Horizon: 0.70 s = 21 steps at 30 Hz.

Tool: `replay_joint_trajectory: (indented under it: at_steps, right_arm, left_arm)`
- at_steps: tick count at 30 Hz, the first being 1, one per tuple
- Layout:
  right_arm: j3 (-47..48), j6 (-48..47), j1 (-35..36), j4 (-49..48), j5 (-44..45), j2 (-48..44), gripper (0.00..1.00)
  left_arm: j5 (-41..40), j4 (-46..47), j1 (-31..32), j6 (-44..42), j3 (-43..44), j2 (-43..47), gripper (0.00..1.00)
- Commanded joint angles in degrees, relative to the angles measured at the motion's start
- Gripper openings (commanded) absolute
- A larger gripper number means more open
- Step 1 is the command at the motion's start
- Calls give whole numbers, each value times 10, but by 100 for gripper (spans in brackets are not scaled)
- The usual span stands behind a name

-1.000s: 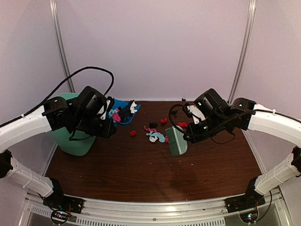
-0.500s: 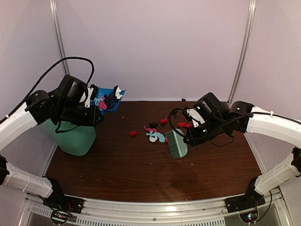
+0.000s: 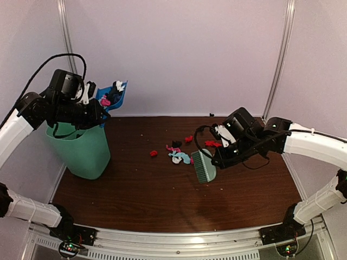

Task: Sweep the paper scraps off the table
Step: Dump the paper scraps in the dustpan into the trash bin.

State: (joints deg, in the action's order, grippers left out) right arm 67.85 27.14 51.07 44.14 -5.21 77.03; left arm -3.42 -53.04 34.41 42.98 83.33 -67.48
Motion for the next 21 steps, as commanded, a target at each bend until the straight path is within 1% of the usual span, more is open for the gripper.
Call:
replay_joint_trajectory:
  at_steps: [1, 8, 13, 21]
  right_arm:
    - [-5, -11, -1, -11, 0, -5, 0]
    - [-9, -22, -3, -4, 1, -7, 0]
    - [-9, -26, -4, -2, 1, -7, 0]
    - [-10, -27, -6, -4, -3, -5, 0]
  left_arm:
    - [83, 41, -35, 41, 9, 17, 0]
    - [125, 84, -62, 69, -12, 39, 0]
    - [114, 99, -69, 82, -23, 54, 0]
    - [127, 117, -116, 139, -65, 89, 0]
